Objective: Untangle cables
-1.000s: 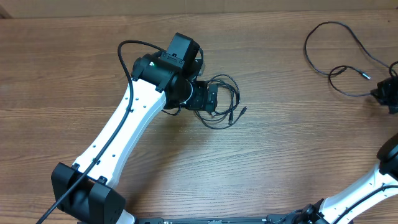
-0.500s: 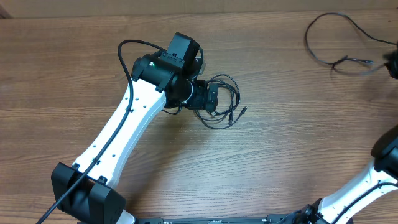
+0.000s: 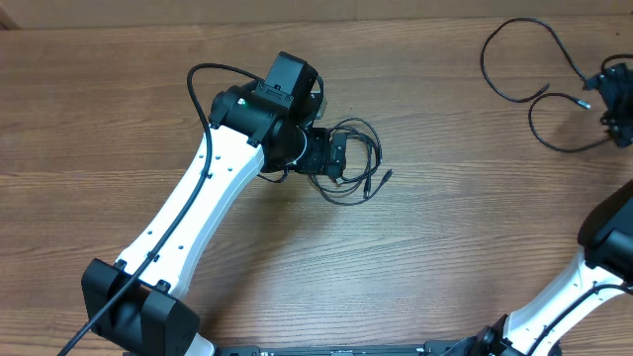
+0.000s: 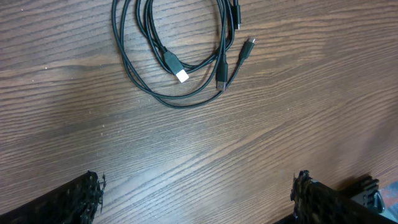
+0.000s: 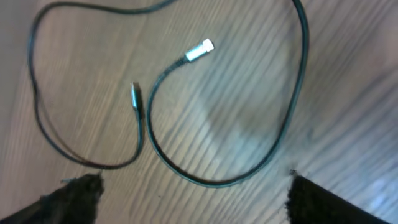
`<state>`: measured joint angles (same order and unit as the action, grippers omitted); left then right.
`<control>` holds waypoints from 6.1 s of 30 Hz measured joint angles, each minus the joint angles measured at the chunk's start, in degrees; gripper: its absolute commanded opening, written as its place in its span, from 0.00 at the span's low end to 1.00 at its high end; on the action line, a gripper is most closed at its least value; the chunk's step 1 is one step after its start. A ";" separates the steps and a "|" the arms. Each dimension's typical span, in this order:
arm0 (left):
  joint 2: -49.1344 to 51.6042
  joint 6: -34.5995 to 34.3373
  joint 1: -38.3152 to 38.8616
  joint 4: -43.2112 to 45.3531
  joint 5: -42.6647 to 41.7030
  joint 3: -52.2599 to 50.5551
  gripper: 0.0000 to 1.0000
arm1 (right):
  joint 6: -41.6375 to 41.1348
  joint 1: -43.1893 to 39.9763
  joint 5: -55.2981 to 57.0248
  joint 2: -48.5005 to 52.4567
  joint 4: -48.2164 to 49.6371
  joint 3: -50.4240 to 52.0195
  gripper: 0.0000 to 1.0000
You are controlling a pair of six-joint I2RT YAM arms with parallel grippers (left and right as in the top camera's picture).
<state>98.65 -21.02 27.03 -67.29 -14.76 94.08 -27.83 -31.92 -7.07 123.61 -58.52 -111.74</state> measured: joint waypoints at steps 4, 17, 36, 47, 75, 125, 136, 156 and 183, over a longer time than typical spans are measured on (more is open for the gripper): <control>0.00 0.00 0.00 -0.07 0.00 0.00 1.00 | 0.24 2.58 0.52 0.00 -2.75 0.11 1.00; 0.00 0.00 0.00 -0.90 -0.02 0.00 1.00 | 4.00 14.80 0.72 0.00 -4.98 0.11 1.00; 0.00 0.00 0.00 -0.83 0.00 0.00 1.00 | 28.11 19.19 1.36 2.69 20.59 0.44 1.00; 0.00 0.00 0.00 0.04 0.00 0.00 1.00 | 32.00 19.19 1.36 11.06 26.45 0.50 0.93; 0.00 0.00 0.00 0.55 0.00 0.00 0.99 | 32.89 19.17 1.49 15.69 21.24 0.50 0.04; 0.00 0.00 0.00 0.00 0.00 0.00 1.00 | 8.63 -9.01 16.28 3.67 2.67 4.09 0.69; 0.00 0.00 0.00 0.04 0.00 0.00 1.00 | 7.48 -8.52 11.78 3.76 15.91 13.90 0.59; 0.00 0.00 0.00 1.33 0.00 0.00 1.00 | 6.69 -7.69 8.79 3.98 22.95 17.59 0.34; 0.00 0.00 0.00 1.29 0.00 0.00 1.00 | 6.67 -6.95 6.80 5.60 25.51 17.53 0.04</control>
<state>98.65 -21.02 27.03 -66.00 -14.76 94.08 -21.17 -38.87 -0.27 129.21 -33.01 -94.21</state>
